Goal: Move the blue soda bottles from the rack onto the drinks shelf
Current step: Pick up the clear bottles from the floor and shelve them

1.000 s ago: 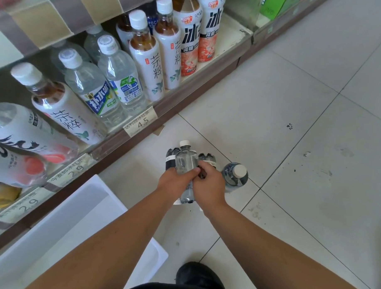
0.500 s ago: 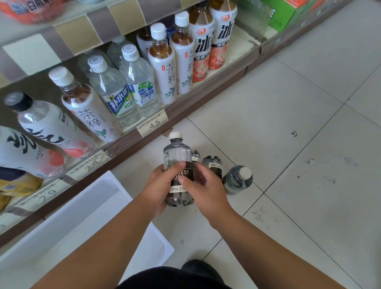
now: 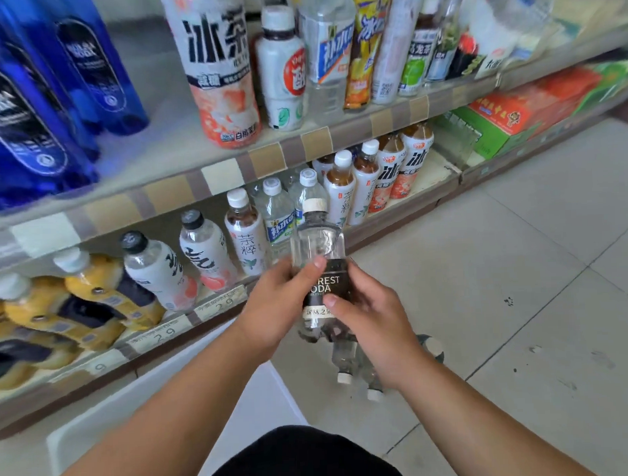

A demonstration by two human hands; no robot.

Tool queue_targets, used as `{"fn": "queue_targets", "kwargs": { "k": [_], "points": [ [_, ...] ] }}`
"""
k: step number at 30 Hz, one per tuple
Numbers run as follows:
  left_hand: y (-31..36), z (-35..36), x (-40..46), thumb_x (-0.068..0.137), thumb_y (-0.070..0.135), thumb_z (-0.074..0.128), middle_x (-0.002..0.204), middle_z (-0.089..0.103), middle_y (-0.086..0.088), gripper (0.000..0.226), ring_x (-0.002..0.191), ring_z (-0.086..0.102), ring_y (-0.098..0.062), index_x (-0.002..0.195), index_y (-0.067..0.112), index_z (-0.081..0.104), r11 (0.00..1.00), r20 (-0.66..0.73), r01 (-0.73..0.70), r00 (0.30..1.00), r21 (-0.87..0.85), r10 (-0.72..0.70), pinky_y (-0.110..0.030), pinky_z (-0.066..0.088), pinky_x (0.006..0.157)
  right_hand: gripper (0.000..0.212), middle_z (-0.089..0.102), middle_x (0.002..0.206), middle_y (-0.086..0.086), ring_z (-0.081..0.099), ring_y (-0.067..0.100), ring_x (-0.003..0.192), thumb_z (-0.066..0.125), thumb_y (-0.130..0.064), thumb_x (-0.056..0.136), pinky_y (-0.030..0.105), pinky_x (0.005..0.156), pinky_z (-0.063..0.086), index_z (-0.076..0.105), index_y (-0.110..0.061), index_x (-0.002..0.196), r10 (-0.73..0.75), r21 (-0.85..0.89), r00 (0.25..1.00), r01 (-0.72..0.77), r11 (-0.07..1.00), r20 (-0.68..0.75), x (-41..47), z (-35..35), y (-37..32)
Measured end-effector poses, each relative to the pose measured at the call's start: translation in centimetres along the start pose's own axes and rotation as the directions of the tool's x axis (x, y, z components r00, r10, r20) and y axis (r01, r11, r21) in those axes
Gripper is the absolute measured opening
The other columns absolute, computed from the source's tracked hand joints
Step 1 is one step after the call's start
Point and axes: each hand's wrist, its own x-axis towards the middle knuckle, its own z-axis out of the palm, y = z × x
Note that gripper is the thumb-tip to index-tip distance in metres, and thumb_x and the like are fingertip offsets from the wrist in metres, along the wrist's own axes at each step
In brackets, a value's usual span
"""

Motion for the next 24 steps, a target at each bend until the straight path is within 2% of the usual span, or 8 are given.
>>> {"fn": "queue_targets", "kwargs": {
  "k": [2, 4, 9, 12, 13, 17, 21, 24],
  "points": [
    [2.1, -1.5, -1.0, 0.082, 0.057, 0.065, 0.102, 0.073, -0.008, 0.049, 0.096, 0.07, -0.028, 0.109, 0.016, 0.062, 0.994, -0.032, -0.084, 0.996, 0.074, 0.086, -0.052, 0.054, 0.088, 0.05, 0.076, 0.107, -0.005, 0.069, 0.007, 0.095, 0.07, -0.011, 0.08, 0.026, 0.084, 0.054, 0.064, -0.037, 0.123, -0.033, -0.017, 0.999, 0.034, 0.999, 0.032, 0.1, 1.0, -2.0],
    [4.3, -2.9, -2.0, 0.086, 0.052, 0.064, 0.093, 0.074, 0.011, 0.036, 0.089, 0.071, -0.012, 0.108, 0.023, 0.06, 0.981, -0.04, -0.137, 0.989, 0.135, 0.143, -0.037, 0.056, 0.079, 0.057, 0.075, 0.114, -0.005, 0.068, 0.012, 0.11, 0.07, -0.012, 0.077, 0.03, 0.096, 0.052, 0.061, -0.035, 0.128, -0.069, -0.013, 0.996, 0.07, 0.997, 0.058, 0.3, 1.9, -3.8],
    [9.2, -6.9, -4.6, 0.086, 0.042, 0.066, 0.108, 0.074, 0.001, 0.043, 0.095, 0.073, -0.018, 0.124, 0.027, 0.056, 0.948, -0.069, -0.257, 0.959, 0.189, 0.274, -0.041, 0.057, 0.081, 0.058, 0.071, 0.122, -0.007, 0.065, 0.013, 0.117, 0.069, -0.005, 0.083, 0.033, 0.1, 0.05, 0.061, -0.043, 0.126, -0.238, -0.036, 0.952, 0.249, 0.968, 0.195, 1.1, 4.9, -8.1],
    [12.2, -9.1, -5.9, 0.091, 0.028, 0.067, 0.1, 0.075, 0.001, 0.044, 0.067, 0.071, -0.004, 0.131, 0.029, 0.048, 0.927, -0.087, -0.304, 0.94, 0.217, 0.329, -0.018, 0.054, 0.058, 0.063, 0.07, 0.125, -0.01, 0.063, 0.009, 0.12, 0.068, 0.003, 0.085, 0.026, 0.1, 0.049, 0.055, -0.035, 0.134, -0.284, -0.051, 0.926, 0.305, 0.951, 0.247, 2.4, 6.9, -10.2],
    [13.0, -9.8, -6.2, 0.091, 0.025, 0.067, 0.098, 0.075, 0.001, 0.047, 0.064, 0.07, -0.002, 0.133, 0.031, 0.045, 0.922, -0.102, -0.308, 0.936, 0.234, 0.338, -0.014, 0.051, 0.056, 0.065, 0.07, 0.125, -0.012, 0.063, 0.007, 0.12, 0.067, 0.005, 0.085, 0.024, 0.099, 0.049, 0.054, -0.035, 0.135, -0.296, -0.065, 0.92, 0.322, 0.945, 0.258, 3.0, 7.5, -10.9],
    [16.3, -12.4, -7.0, 0.086, 0.03, 0.072, 0.096, 0.074, 0.014, 0.066, 0.08, 0.07, 0.002, 0.14, 0.04, 0.036, 0.869, -0.245, -0.282, 0.883, 0.406, 0.401, -0.022, 0.052, 0.073, 0.065, 0.072, 0.114, -0.013, 0.067, 0.002, 0.108, 0.067, 0.006, 0.083, 0.026, 0.085, 0.055, 0.055, -0.04, 0.127, -0.348, -0.118, 0.89, 0.395, 0.911, 0.295, 5.0, 10.9, -13.9],
    [20.0, -14.7, -6.9, 0.078, 0.043, 0.075, 0.125, 0.06, 0.009, 0.077, 0.103, 0.065, -0.007, 0.144, 0.031, 0.037, 0.7, -0.299, -0.197, 0.801, 0.686, 0.519, -0.033, 0.056, 0.088, 0.066, 0.07, 0.113, -0.014, 0.067, 0.003, 0.104, 0.07, -0.011, 0.073, 0.041, 0.095, 0.055, 0.051, -0.044, 0.128, -0.421, -0.213, 0.865, 0.481, 0.85, 0.273, 7.8, 14.1, -16.3],
    [22.6, -15.5, -6.2, 0.074, 0.036, 0.08, 0.126, 0.059, 0.005, 0.082, 0.107, 0.061, -0.014, 0.143, 0.024, 0.038, 0.578, -0.318, -0.132, 0.726, 0.805, 0.61, -0.03, 0.052, 0.09, 0.06, 0.069, 0.107, -0.018, 0.065, -0.004, 0.095, 0.072, -0.011, 0.075, 0.03, 0.089, 0.056, 0.051, -0.046, 0.119, -0.447, -0.268, 0.849, 0.517, 0.813, 0.282, 9.7, 15.4, -17.8]
  ]
}}
